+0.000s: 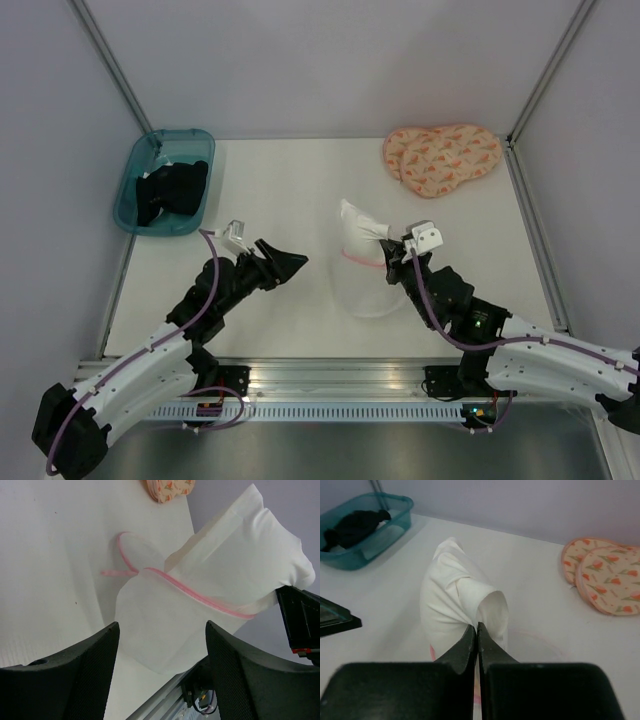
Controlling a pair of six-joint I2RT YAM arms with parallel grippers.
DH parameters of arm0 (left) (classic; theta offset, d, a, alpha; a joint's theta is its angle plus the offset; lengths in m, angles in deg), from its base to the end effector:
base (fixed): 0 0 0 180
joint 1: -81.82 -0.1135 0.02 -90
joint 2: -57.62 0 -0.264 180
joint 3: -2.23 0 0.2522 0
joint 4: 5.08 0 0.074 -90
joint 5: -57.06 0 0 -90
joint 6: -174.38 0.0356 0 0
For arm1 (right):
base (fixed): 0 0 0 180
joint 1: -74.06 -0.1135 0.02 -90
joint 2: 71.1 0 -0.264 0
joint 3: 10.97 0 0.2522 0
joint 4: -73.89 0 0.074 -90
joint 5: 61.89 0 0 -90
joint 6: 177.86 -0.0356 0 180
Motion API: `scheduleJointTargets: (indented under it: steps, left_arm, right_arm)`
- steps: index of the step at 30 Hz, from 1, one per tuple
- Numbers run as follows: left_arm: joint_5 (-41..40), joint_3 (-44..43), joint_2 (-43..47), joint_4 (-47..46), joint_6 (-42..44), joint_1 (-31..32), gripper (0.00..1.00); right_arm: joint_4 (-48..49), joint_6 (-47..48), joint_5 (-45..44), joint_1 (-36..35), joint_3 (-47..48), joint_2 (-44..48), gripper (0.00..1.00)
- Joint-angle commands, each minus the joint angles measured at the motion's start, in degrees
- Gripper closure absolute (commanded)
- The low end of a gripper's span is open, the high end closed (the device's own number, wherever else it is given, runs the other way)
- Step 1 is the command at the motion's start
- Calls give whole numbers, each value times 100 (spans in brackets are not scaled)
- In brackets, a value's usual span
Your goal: Unzip the laundry bag and remove the bra
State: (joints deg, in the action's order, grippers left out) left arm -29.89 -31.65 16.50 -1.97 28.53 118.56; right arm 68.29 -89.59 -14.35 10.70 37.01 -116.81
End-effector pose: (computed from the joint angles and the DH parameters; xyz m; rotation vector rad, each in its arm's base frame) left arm 0.1424 -0.1086 0.2357 -0.2763 1.8981 -1.1913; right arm 0.1057 0.1570 0.3066 -0.3005 1.5924 0.2740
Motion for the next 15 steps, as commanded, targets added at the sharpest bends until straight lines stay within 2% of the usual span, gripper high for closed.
scheduleJointTargets:
  steps: [1, 6, 10, 13, 15]
  left_arm:
    - [196, -387, 8, 81, 233, 10, 26]
    - [582, -554, -27, -138, 242, 10, 23]
    - [951, -476, -27, -813, 338, 10, 22]
    - [1398, -274, -10, -1524, 531, 10, 19]
    - [1645, -195, -18, -2211, 916, 10, 9]
  right_arm:
    - [1020, -441, 1062, 16, -230, 509, 100]
    - [1318, -713, 1468, 25, -626, 949, 100]
    - [1961, -1117, 1793, 16, -1074, 1477, 99]
    - [1532, -1223, 1899, 25, -900, 1241, 100]
    - [1328, -1294, 2030, 16, -776, 1100, 100]
